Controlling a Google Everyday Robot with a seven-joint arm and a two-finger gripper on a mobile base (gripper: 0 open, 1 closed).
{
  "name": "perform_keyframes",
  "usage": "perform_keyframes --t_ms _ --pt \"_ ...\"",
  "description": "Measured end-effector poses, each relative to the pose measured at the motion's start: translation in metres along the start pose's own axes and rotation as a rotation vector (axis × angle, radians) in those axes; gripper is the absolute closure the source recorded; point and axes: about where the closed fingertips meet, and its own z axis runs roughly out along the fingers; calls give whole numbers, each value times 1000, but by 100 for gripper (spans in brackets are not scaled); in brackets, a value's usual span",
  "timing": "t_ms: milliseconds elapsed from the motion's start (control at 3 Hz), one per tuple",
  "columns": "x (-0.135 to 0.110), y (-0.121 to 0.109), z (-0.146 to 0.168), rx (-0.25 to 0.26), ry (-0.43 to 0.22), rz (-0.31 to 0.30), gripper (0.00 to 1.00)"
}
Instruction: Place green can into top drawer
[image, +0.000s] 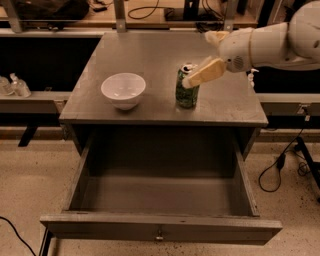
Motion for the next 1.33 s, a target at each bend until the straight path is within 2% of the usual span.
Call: perform_keyframes --t_ms 333,667,1333 --pt "17 19 26 -62 30 71 0" --pt "26 26 40 -89 34 117 3" --pt "24 28 45 -97 33 115 49"
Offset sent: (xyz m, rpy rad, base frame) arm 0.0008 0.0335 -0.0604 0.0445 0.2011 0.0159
